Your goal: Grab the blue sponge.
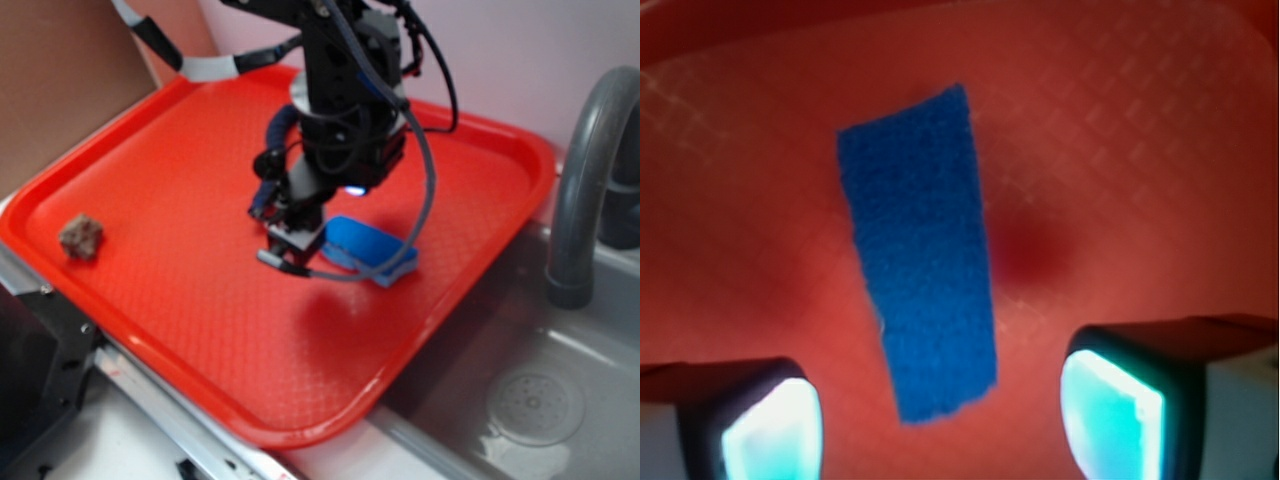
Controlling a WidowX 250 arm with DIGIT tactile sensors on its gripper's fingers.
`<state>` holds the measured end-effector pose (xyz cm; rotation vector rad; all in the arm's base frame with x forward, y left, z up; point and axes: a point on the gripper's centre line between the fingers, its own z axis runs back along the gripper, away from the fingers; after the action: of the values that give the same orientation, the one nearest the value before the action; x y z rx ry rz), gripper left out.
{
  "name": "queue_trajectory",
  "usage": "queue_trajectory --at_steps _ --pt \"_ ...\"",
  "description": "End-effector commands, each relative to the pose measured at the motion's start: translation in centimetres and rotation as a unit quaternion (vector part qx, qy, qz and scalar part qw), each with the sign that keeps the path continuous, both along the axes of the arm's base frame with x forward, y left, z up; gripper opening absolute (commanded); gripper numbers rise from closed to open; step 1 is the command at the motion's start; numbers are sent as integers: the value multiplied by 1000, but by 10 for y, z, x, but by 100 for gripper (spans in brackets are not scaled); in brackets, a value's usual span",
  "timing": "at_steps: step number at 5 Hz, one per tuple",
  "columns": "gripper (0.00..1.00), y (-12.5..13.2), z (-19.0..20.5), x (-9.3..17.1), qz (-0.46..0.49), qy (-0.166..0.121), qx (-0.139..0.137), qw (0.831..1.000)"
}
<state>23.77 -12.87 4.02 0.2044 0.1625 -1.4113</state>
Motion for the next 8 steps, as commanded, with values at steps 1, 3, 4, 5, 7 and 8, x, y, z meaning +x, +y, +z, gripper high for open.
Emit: queue_trajectory --at_steps 1,3,4,5,7,8 --pt "100 -8 -12 -8 2 2 -18 1000" --pt "0 -2 -6 -5 42 -19 -80 996" --pt "0 7 0 4 118 -39 -95 988" --pt "0 46 50 13 238 -53 -38 969" --pt "0 84 130 -7 469 -86 6 879" --pt "0 82 148 -19 575 -97 4 812"
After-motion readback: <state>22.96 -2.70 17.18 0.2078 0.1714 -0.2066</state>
